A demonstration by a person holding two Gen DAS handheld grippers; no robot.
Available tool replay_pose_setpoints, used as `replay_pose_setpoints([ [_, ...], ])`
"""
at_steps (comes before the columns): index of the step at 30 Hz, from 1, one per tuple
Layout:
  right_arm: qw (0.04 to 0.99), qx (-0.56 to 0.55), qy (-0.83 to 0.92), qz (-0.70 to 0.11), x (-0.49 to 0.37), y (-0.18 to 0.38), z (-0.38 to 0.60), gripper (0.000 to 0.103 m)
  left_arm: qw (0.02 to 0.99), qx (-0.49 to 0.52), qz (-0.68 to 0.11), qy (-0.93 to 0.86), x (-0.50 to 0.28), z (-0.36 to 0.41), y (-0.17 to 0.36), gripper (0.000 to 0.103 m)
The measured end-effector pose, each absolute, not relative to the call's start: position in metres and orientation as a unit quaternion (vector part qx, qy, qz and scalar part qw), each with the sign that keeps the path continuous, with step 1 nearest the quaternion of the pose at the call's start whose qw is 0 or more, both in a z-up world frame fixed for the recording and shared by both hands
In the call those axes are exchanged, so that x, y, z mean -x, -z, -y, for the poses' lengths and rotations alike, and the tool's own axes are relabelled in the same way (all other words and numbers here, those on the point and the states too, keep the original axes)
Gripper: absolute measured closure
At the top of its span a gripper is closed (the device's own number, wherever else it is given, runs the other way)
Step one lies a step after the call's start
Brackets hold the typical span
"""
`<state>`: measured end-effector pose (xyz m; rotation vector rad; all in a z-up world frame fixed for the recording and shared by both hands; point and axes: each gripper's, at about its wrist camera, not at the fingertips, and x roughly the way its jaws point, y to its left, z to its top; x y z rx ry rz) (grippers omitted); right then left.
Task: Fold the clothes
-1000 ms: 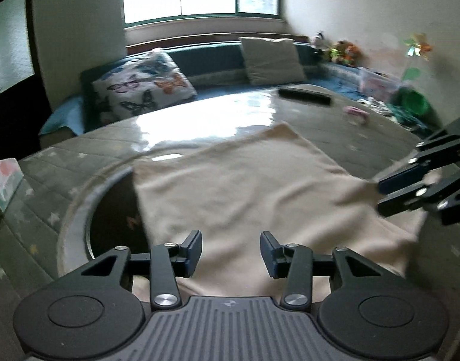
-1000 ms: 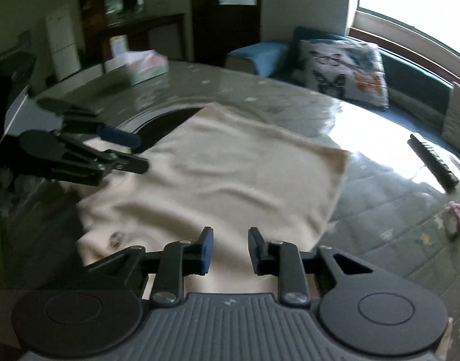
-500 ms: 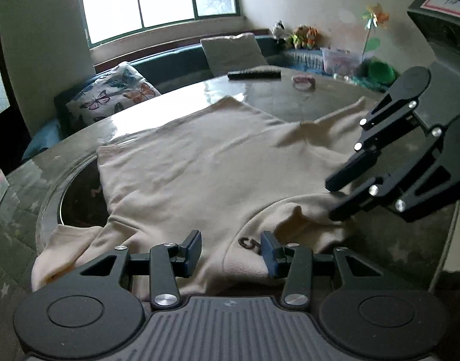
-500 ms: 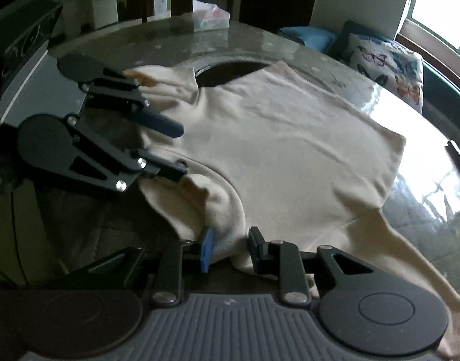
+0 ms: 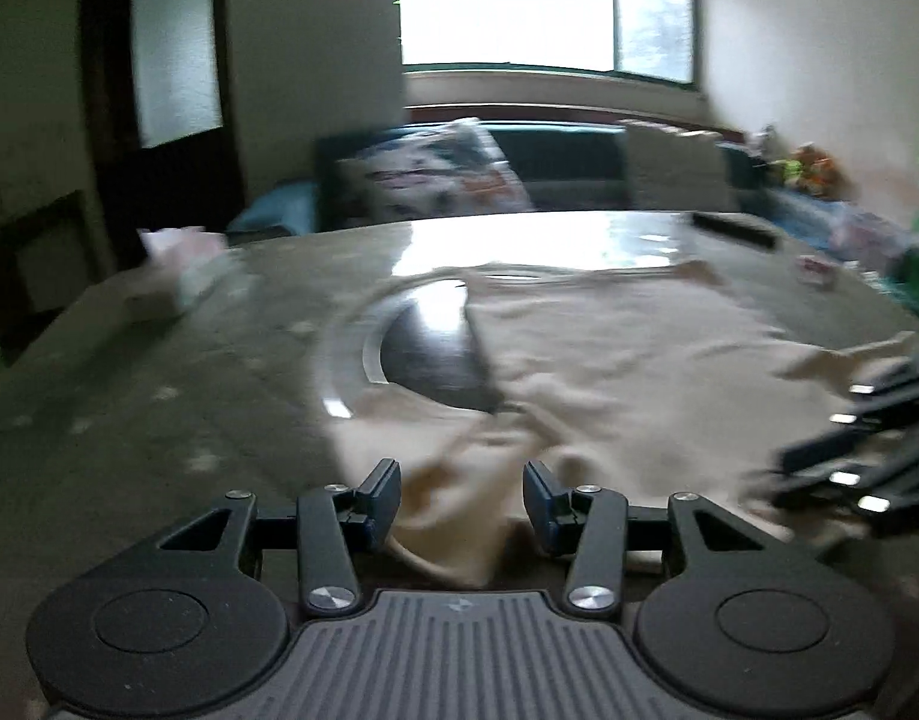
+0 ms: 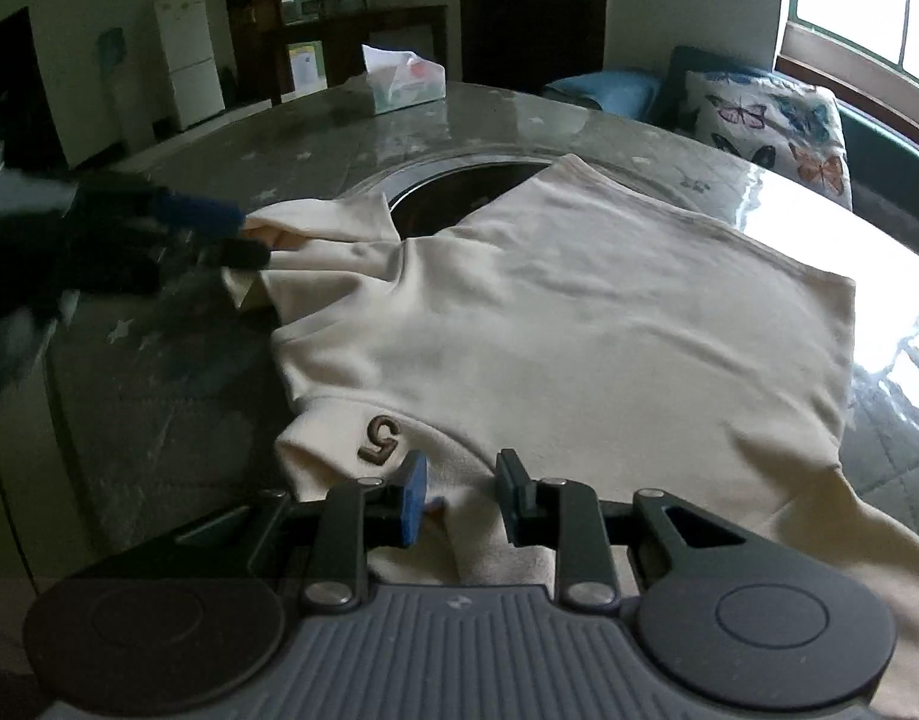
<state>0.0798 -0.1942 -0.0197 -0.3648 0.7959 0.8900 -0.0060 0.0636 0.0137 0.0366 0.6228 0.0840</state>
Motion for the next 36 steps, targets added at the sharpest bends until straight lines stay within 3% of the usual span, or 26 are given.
replay_pose_setpoints([
  [9, 0.811, 0.164, -0.415, -0.379, -0.08, 0.019, 0.195, 0.077, 0.931, -0.08, -0.34, -0.105, -0.022, -0.081, 0.003, 0.052],
  [21, 0.806, 0.167, -0.417, -0.384, -0.082, 0.019, 0.194, 0.076, 0.893, 0.132, -0.309, -0.299, 0.021, -0.179, 0.002, 0.052],
  [26, 0.805, 0.168, -0.418, -0.386, -0.083, 0.019, 0.194, 0.076, 0.896, 0.118, -0.31, -0.294, 0.04, -0.184, 0.0, 0.052],
  [36, 0.805, 0.166, -0.418, -0.386, -0.083, 0.019, 0.194, 0.076, 0.939, -0.028, -0.303, -0.159, 0.015, -0.109, -0.005, 0.038],
])
